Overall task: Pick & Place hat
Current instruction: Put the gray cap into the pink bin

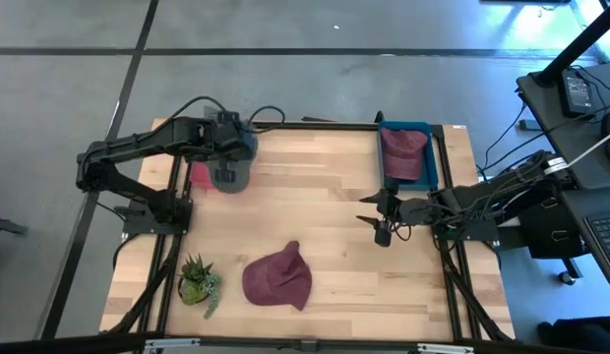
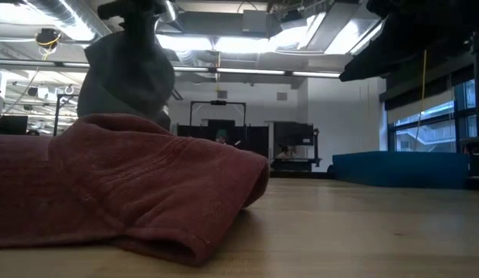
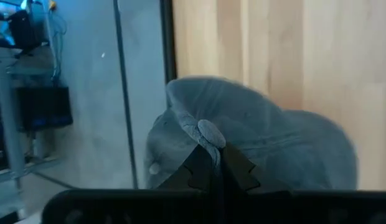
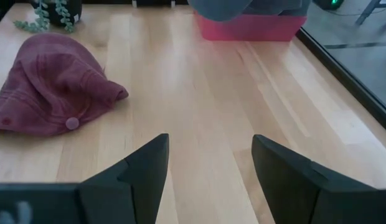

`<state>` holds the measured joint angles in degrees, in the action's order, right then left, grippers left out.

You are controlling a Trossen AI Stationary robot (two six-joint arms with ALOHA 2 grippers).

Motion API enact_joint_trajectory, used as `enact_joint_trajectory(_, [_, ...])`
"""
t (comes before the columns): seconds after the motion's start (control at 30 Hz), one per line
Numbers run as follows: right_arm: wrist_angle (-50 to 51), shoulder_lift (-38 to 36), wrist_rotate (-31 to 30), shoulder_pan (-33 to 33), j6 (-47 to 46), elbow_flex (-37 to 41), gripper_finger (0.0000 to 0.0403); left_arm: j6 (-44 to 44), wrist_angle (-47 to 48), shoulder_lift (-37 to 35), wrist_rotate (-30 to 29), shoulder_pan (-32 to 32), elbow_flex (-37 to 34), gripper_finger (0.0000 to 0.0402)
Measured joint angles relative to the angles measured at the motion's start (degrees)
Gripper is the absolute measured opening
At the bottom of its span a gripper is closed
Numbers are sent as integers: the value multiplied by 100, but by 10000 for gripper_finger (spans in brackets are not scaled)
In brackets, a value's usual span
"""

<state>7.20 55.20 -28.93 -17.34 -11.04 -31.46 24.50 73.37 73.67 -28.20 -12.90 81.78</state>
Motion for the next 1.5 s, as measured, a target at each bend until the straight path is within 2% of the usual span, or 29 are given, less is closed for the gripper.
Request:
enact_joint_trajectory(0.3, [1,2,-2,52,-92,0,230,507,29,-31,-375,-179,16,6])
enact_joint_trajectory(0.53, [2,4,-2,349,-99,0,230,510,156,-32,-339,-178,418,5])
enact_joint_trajectory(0.67, [5,4,-2,469,-99,0,230,511,330,-29,-218,-294,347,5])
enact_joint_trajectory(0.8, [5,4,0,519,-101,0,230,502,725,36,-528,-376,267,5])
enact_joint_trajectory(0.93, [39,4,2,525,-186,0,230,345,688,45,-160,-376,258,5])
enact_joint_trajectory(1.03, [37,4,0,525,-188,0,230,595,452,44,-85,-351,60,5])
enact_joint_trajectory(1.2, [35,24,2,525,-208,0,230,951,-94,50,501,-413,-387,5])
enact_joint_trajectory(1.37, [37,26,2,525,-210,0,230,883,-28,36,157,-366,-490,5])
enact_joint_trajectory(1.5, [75,26,2,525,-206,0,230,774,-41,-19,513,-215,-338,5])
